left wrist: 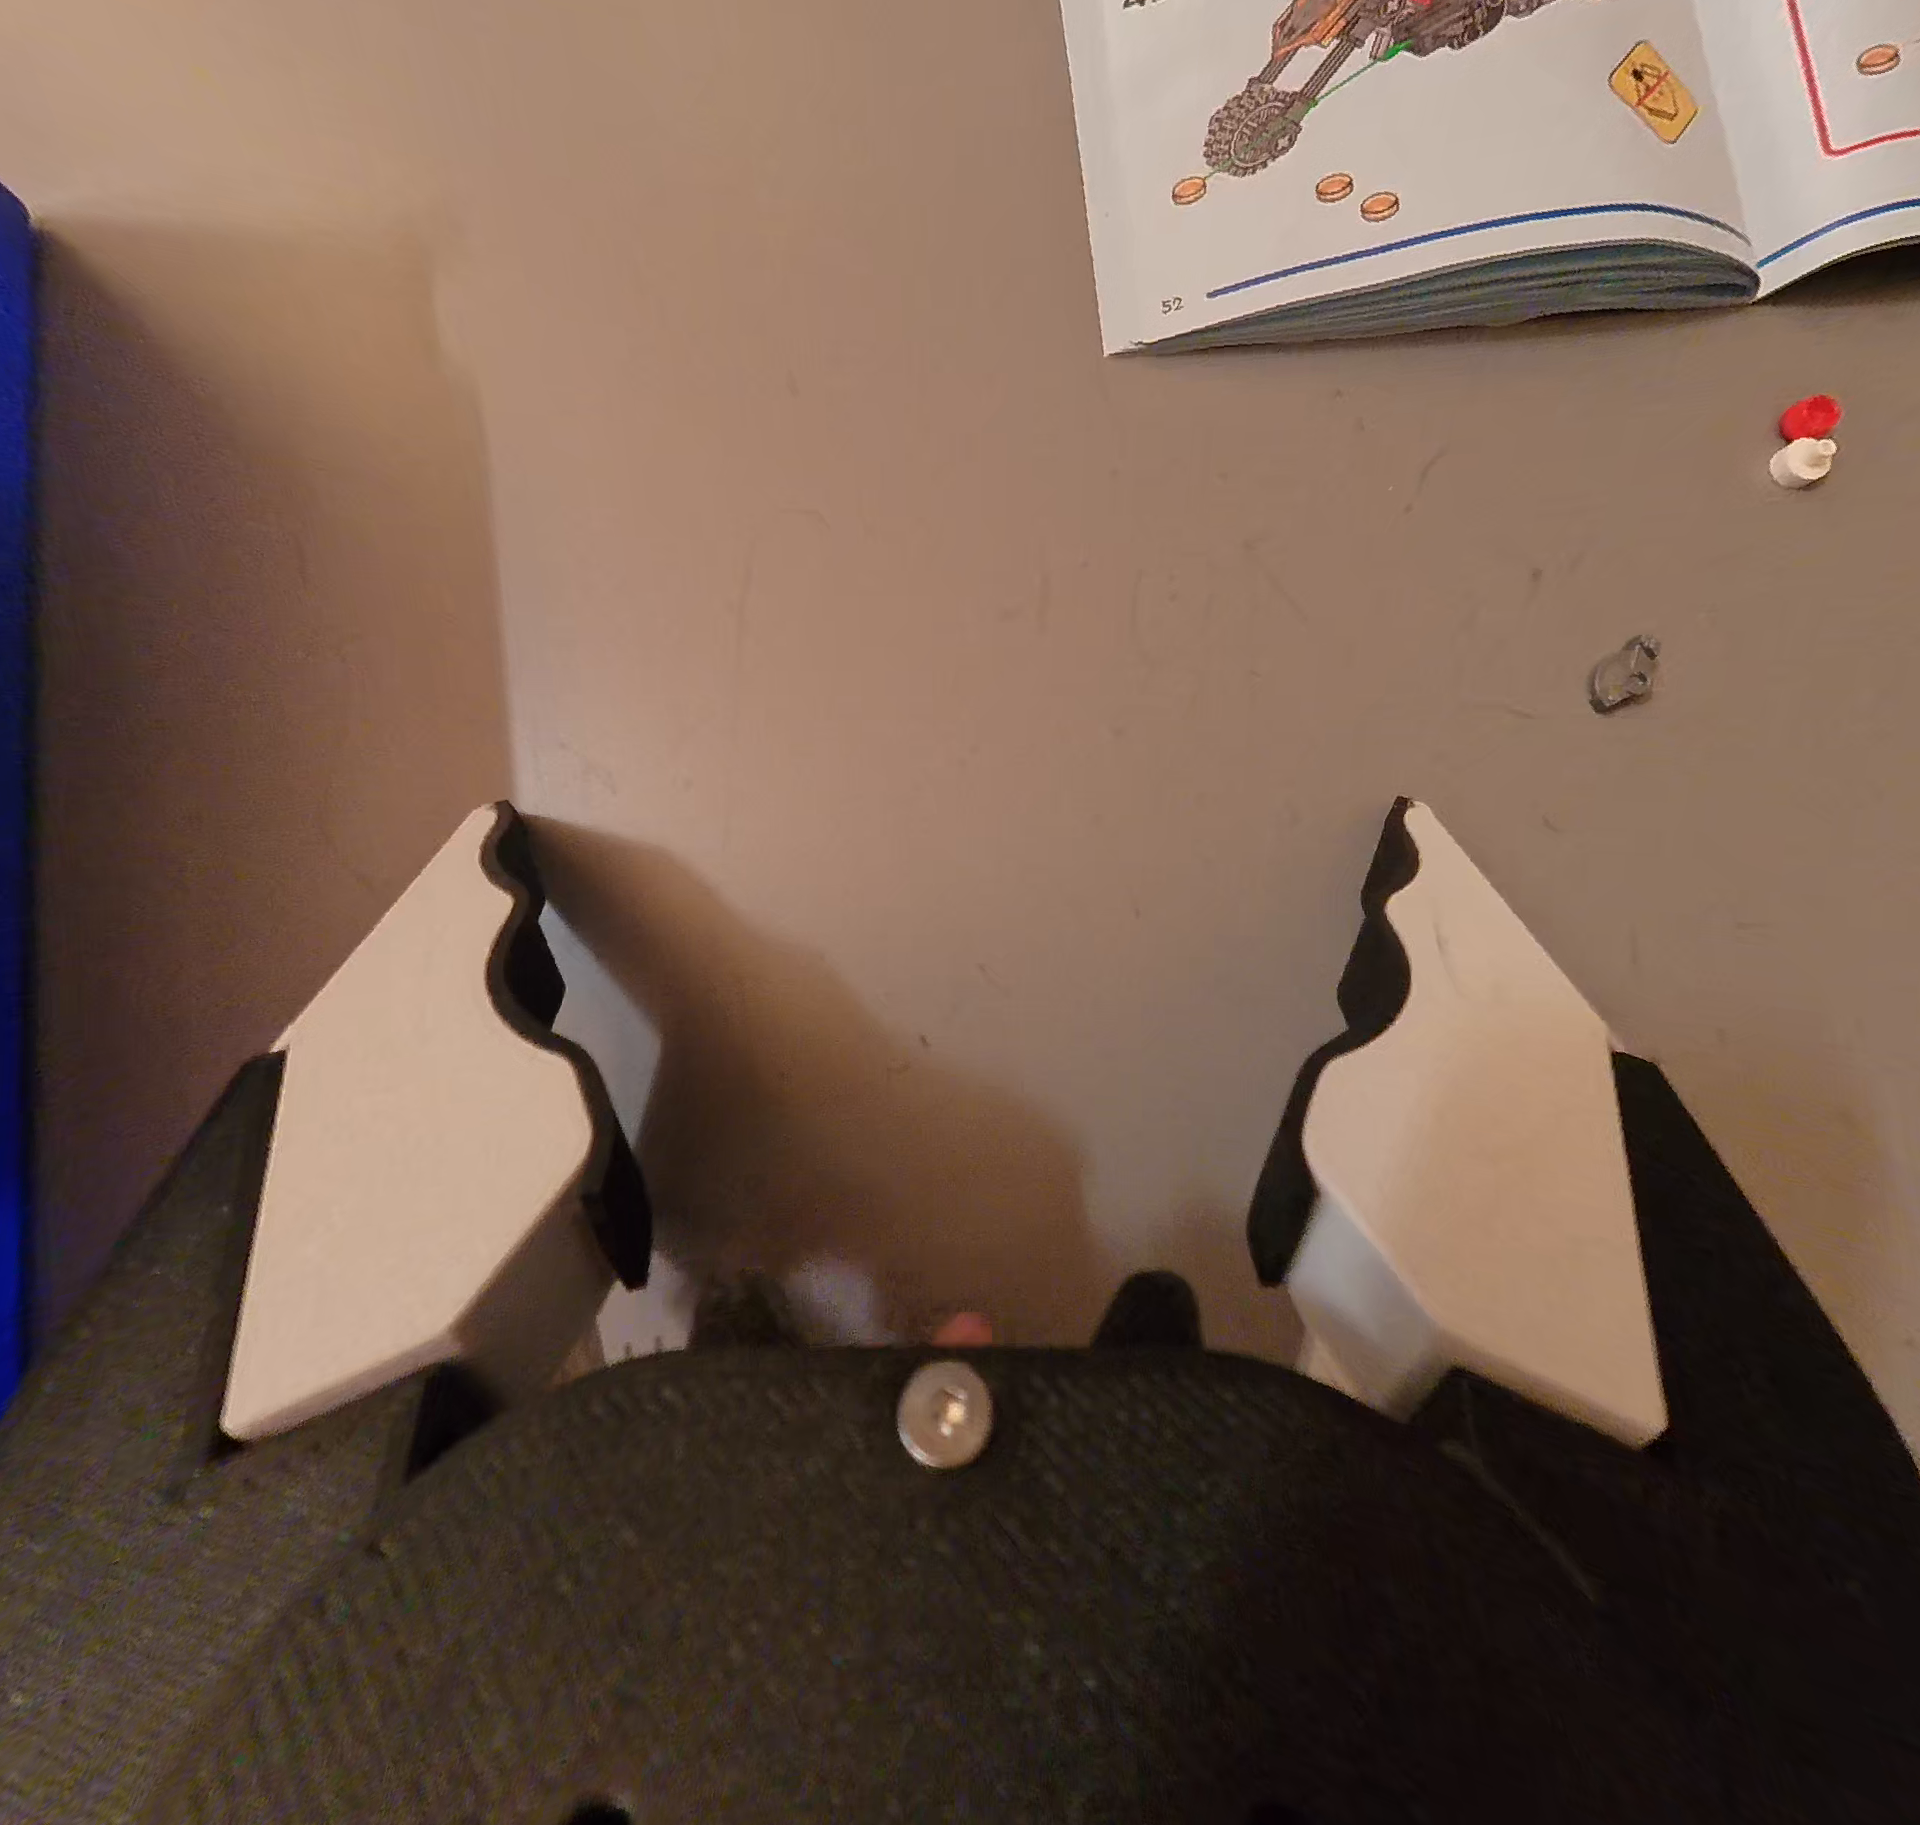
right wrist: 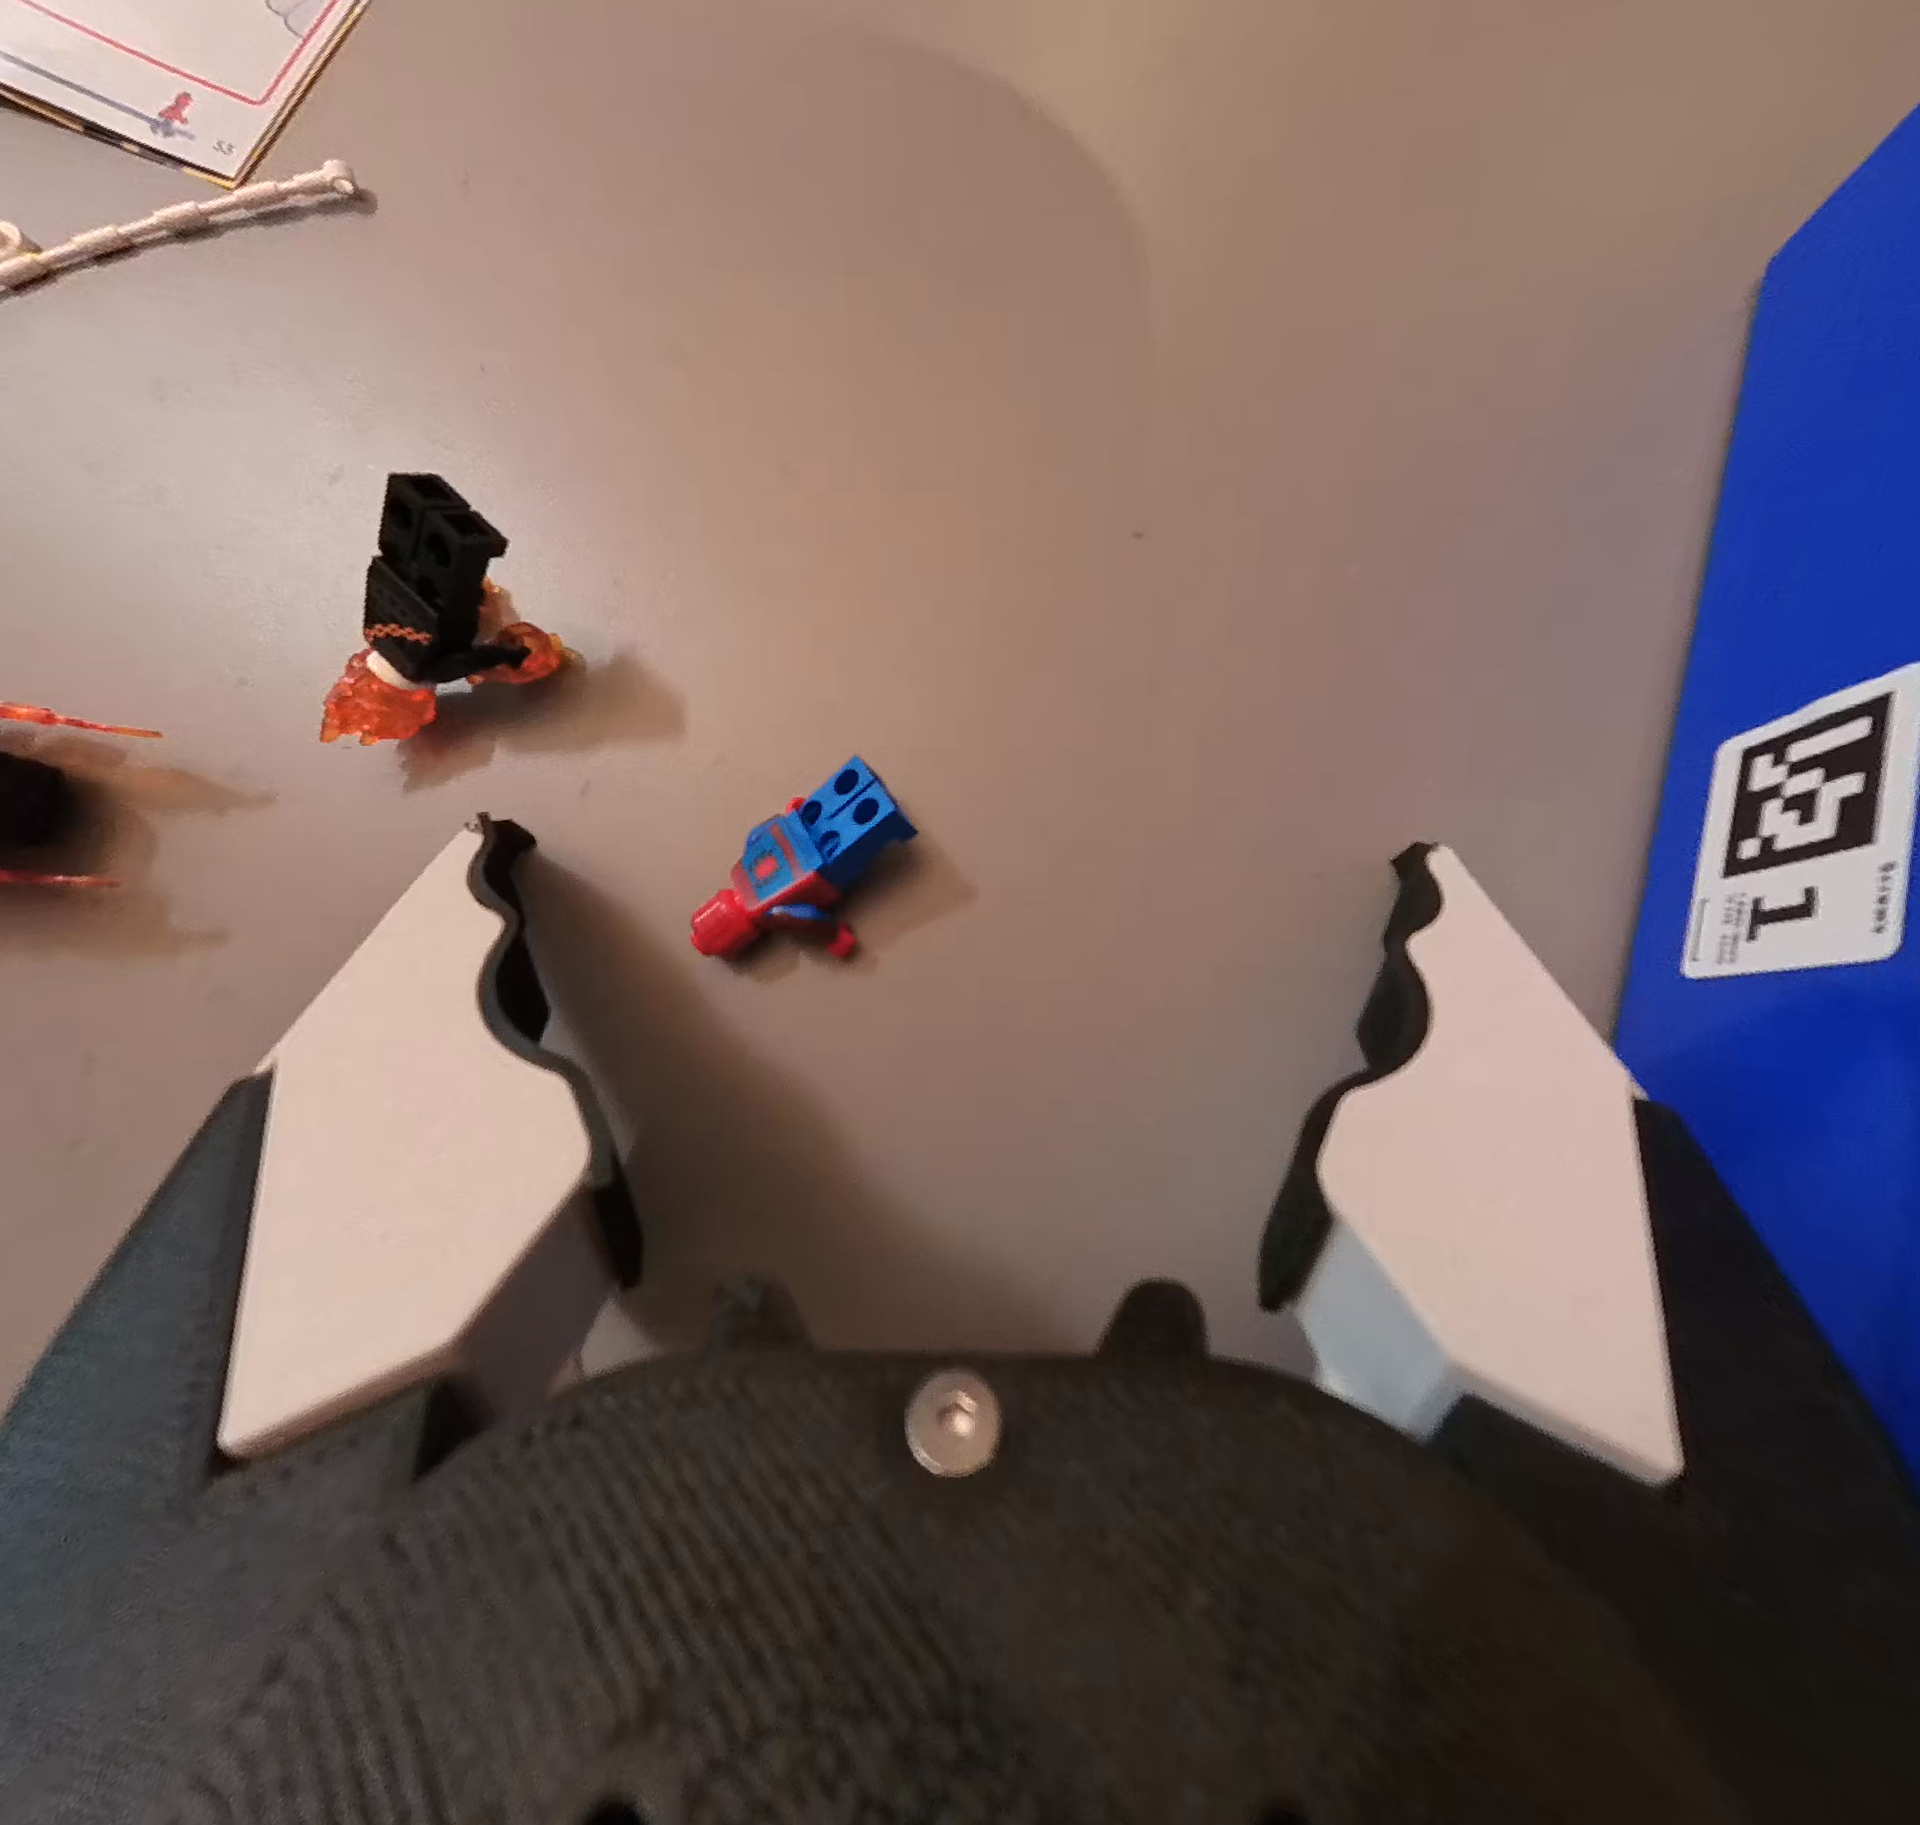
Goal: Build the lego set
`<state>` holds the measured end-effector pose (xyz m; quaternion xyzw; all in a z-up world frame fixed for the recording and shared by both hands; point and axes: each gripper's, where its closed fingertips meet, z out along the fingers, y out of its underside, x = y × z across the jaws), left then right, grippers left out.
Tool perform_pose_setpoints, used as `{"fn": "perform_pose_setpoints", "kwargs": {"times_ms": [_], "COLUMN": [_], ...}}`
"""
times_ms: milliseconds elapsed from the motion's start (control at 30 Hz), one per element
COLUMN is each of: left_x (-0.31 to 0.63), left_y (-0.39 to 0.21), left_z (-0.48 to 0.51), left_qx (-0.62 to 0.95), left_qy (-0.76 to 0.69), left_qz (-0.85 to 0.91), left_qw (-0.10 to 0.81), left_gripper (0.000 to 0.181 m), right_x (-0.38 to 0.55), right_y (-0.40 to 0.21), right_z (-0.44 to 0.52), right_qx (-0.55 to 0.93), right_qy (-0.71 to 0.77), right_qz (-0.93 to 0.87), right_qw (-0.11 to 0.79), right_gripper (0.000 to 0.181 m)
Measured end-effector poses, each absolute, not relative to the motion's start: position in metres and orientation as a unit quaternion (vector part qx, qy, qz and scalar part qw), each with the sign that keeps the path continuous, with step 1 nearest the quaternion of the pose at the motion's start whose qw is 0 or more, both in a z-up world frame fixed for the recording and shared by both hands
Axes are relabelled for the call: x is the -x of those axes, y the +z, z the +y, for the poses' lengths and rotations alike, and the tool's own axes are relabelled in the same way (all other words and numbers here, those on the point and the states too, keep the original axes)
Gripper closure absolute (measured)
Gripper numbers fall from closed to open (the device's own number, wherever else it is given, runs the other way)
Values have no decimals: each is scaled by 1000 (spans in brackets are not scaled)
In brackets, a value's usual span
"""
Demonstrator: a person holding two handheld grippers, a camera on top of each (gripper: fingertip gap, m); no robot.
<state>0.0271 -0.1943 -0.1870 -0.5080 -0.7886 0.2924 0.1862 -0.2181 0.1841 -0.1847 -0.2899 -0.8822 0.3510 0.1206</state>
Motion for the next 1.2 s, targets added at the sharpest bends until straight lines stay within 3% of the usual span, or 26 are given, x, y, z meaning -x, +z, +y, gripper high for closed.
{"fn": "perform_pose_setpoints", "kwargs": {"times_ms": [233,333,400,500,600,667,767,1000,1200], "left_x": [-24,-18,-10,11,26,30,36,33,33], "left_y": [-186,-176,-159,-126,-93,-89,-105,-122,-117], "left_z": [-195,-186,-172,-124,-52,-20,9,44,46], "left_qx": [523,530,542,579,625,649,693,722,711], "left_qy": [290,312,335,334,274,241,222,208,200], "left_qz": [-778,-762,-737,-665,-552,-507,-472,-433,-430], "left_qw": [192,204,226,333,479,513,497,499,519], "left_gripper": [29,39,39,38,40,40,39,45,55], "right_x": [221,219,211,180,143,122,90,83,86], "right_y": [-184,-168,-145,-112,-94,-85,-87,-132,-138], "right_z": [184,181,174,158,141,131,122,107,104], "right_qx": [282,278,250,158,85,55,-5,-77,-61], "right_qy": [356,401,463,539,590,623,614,519,501], "right_qz": [-884,-865,-842,-821,-801,-780,-784,-851,-863], "right_qw": [115,117,121,104,53,2,-96,-9,-31], "right_gripper": [25,49,52,66,93,86,104,117,121]}}
